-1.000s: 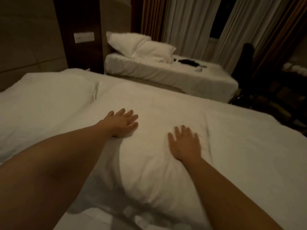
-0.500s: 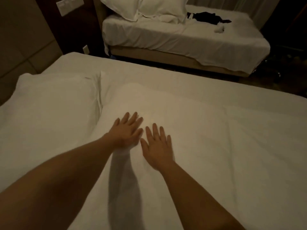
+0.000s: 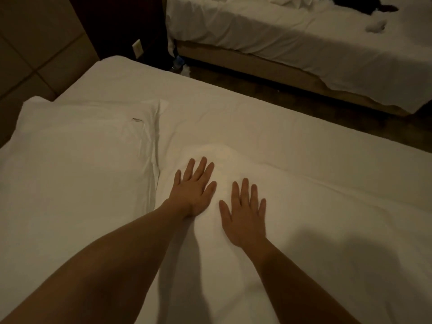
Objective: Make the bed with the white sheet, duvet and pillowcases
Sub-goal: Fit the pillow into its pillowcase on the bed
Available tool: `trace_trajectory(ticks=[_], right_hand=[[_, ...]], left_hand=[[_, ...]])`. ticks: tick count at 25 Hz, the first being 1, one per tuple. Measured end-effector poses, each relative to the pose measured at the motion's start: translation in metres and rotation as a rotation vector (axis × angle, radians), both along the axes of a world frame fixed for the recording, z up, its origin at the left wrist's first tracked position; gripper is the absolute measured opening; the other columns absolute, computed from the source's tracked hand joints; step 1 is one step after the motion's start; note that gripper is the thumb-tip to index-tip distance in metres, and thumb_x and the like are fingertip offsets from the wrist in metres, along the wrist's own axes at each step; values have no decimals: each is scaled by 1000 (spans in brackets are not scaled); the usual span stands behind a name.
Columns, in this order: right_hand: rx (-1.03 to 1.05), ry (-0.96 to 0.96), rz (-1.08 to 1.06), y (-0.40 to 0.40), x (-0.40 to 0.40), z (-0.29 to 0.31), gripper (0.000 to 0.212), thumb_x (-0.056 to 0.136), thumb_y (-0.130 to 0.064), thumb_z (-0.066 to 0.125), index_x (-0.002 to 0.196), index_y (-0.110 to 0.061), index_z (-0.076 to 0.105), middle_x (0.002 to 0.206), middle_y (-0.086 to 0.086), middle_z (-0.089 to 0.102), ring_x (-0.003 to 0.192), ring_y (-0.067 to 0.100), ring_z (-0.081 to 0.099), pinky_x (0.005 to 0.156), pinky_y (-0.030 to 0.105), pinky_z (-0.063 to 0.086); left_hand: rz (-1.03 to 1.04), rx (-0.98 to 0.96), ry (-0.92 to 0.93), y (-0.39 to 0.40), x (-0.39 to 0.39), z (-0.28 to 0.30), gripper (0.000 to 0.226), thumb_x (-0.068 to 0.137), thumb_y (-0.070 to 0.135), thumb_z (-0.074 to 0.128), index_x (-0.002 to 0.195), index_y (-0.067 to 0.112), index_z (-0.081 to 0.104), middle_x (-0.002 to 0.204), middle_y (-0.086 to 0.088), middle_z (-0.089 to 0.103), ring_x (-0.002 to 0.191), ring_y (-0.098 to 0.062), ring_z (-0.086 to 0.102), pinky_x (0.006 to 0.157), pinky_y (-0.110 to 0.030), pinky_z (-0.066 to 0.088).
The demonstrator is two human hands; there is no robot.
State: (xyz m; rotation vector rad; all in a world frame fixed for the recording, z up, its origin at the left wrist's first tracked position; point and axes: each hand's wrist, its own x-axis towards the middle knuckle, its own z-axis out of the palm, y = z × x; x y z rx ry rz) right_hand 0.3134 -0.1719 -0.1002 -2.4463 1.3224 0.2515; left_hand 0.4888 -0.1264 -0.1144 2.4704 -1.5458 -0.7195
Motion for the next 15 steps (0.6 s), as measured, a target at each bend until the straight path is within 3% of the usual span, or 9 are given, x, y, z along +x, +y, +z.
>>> trace_trajectory(ticks=[6, 10, 12, 13, 15], right_hand=[[-9, 5, 104, -38, 59, -7, 71, 103, -58, 10, 159, -20, -11, 165, 6, -23, 152, 29, -21, 122, 53, -9], [-9, -9, 83, -75, 94, -9, 73, 104, -57, 13, 160, -14, -6, 167, 11, -8, 154, 32, -9, 123, 53, -6], [-20, -1, 28, -87, 109, -14, 77, 102, -61, 14, 160, -11, 3, 166, 16, 10, 152, 35, 7, 122, 54, -1], [-73, 8, 8, -93, 117, -17, 78, 101, -62, 15, 158, -8, 14, 160, 18, 26, 147, 37, 22, 120, 54, 6], [-130, 37, -8, -107, 140, -19, 78, 99, -67, 16, 141, -7, 44, 136, 16, 53, 126, 35, 46, 111, 52, 26]], left_hand=[[139, -42, 54, -15, 22, -16, 60, 104, 55, 7, 159, 36, -9, 164, 13, -21, 150, -15, -24, 122, -47, -7], [303, -130, 211, -35, 58, -28, 75, 98, 63, -4, 161, 23, -1, 168, 2, -12, 153, -19, -15, 125, -45, -2], [398, -203, 358, -45, 73, -28, 62, 108, 47, 12, 160, 14, 16, 168, -2, 6, 155, -19, 2, 123, -29, 0], [428, -236, 422, -53, 80, -25, 56, 109, 41, 18, 157, 13, 29, 165, -4, 21, 153, -19, 16, 119, -22, 8], [484, -260, 532, -69, 102, -25, 51, 109, 41, 26, 139, 13, 57, 146, -7, 53, 135, -22, 46, 108, -23, 27]])
